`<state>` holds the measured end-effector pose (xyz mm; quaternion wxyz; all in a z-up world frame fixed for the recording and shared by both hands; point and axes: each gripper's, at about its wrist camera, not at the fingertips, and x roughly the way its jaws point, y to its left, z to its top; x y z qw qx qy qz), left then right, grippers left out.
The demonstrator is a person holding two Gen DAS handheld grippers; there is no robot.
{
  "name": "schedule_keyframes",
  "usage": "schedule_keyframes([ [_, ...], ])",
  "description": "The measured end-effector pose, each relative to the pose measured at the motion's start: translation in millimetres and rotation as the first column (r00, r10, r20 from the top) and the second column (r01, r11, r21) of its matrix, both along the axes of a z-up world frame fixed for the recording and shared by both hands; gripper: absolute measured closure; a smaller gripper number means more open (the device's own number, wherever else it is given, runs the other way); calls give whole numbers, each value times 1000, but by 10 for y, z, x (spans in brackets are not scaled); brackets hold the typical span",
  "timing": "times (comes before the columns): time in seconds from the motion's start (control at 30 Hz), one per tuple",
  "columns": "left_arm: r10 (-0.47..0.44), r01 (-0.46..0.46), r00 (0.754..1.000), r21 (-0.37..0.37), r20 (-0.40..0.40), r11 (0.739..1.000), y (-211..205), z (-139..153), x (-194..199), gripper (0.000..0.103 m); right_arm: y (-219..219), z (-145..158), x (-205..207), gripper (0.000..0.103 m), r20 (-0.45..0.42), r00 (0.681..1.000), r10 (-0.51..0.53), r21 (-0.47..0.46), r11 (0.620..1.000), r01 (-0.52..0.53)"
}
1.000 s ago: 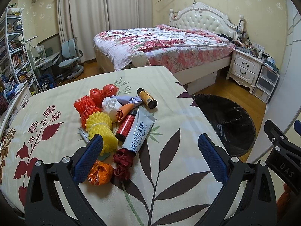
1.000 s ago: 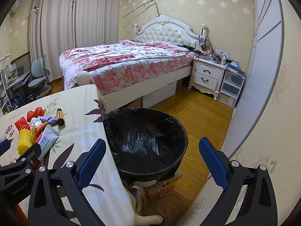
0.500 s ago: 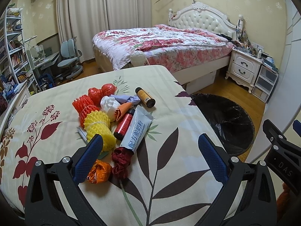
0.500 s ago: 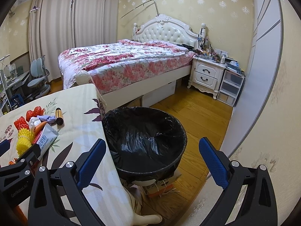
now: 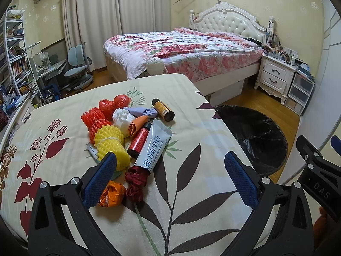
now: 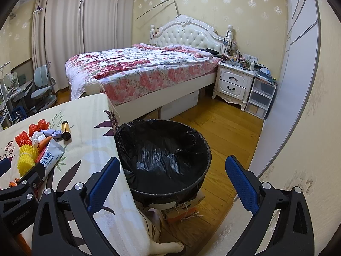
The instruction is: Collect trash
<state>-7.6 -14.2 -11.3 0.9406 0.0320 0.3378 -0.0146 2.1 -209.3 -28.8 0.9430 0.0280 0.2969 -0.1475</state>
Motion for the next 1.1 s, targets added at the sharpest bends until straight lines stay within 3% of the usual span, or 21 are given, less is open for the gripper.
schedule_keyframes([
  [0.4, 14, -14, 1000, 26, -2, 1000, 22, -77, -98, 5, 45, -101, -70, 7, -15, 999, 31, 36, 999, -31],
  [0.7, 92, -90, 995, 56, -32, 994, 508, -196, -229, 11, 414, -91, -9, 7, -22, 993, 116, 39, 993, -115],
  [0.77, 110, -107, 993, 56, -44, 993, 643, -201, -243, 11, 496, -91, 1, 12, -24, 991, 135, 32, 990, -135],
  [0.83, 124, -121, 991, 53, -56, 991, 785, -221, -251, 11, 569, -91, 4, 42, -33, 985, 170, 41, 985, -169],
  [1.1, 119, -115, 989, 41, -90, 992, 900, -314, -250, 11, 671, -173, 79, 44, -81, 973, 217, 83, 974, -211],
])
